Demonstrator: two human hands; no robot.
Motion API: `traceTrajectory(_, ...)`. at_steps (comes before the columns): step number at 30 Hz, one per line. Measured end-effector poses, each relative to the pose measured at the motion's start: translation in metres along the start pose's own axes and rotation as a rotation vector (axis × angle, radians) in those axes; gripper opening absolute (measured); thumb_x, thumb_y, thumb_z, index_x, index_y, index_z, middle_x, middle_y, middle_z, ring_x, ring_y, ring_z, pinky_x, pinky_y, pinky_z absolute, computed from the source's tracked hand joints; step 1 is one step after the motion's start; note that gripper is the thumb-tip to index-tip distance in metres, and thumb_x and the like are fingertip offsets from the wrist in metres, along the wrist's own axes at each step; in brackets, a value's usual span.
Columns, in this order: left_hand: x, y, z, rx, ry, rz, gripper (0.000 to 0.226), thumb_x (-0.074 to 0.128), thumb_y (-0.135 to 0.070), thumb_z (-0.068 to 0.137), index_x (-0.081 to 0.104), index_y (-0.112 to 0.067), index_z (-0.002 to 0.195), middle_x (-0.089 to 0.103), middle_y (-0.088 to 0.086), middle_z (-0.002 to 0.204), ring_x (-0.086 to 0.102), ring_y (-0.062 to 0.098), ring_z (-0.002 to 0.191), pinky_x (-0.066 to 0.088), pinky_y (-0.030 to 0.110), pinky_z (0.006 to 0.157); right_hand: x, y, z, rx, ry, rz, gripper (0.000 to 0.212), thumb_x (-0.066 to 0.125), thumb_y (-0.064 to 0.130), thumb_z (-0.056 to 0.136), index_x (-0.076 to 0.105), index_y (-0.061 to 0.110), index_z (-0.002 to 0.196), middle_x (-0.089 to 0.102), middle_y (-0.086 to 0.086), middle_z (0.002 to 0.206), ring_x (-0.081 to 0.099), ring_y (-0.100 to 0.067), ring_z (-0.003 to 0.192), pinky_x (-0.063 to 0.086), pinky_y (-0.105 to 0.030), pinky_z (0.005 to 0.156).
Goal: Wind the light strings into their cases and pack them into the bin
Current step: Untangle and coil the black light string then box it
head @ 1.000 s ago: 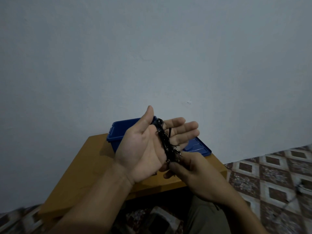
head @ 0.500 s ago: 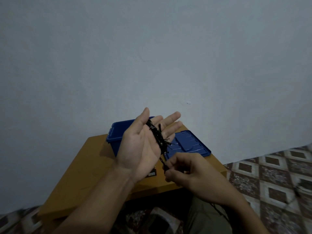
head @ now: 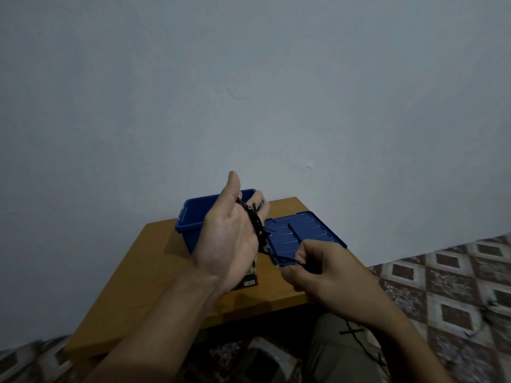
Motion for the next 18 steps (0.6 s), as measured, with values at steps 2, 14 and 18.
traceTrajectory(2, 0.000, 0.002, 0.001, 0.001, 0.016, 0.113, 0.077, 0.032, -0.063, 0.087, 0.025, -0.020, 0.151, 0.044, -0.010, 0.141, 0.027, 0.013, 0.145, 0.013, 0.034, 0.120, 0.000, -0.003, 0.001, 0.023, -0.002, -0.033, 0.017, 0.070, 0.028, 0.091, 0.059, 0.021, 0.081, 0.068, 0.003, 0.062, 0.060, -0.004, 0.053, 0.046, -0.017, 0.054)
traceTrajectory(14, -0.021, 0.026, 0.013, -0.184, -0.003, 0.334, 0.085, 0.018, -0.073, 0.092, 0.005, -0.023, 0.159, 0.009, -0.014, 0.165, 0.012, -0.001, 0.147, 0.017, 0.026, 0.115, -0.019, -0.001, 0.001, -0.050, -0.115, 0.127, 0.039, 0.072, 0.026, 0.091, 0.048, 0.017, 0.060, 0.044, 0.007, 0.050, 0.039, -0.009, 0.048, 0.036, -0.025, 0.052)
traceTrajectory(18, -0.025, 0.041, 0.014, -0.316, 0.051, 0.424, 0.098, 0.023, -0.081, 0.083, -0.004, -0.025, 0.159, -0.001, -0.008, 0.168, 0.000, 0.007, 0.153, 0.002, 0.036, 0.123, -0.028, 0.018, -0.005, -0.189, -0.138, 0.264, 0.024, 0.068, 0.013, 0.093, 0.061, 0.015, 0.070, 0.053, 0.007, 0.056, 0.044, -0.007, 0.051, 0.038, -0.018, 0.053)
Point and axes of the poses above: each hand's wrist, its own z-axis towards the middle knuckle, its own x-axis out of the palm, y = z × x, the point moved 9 cm from there along z, towards the middle knuckle
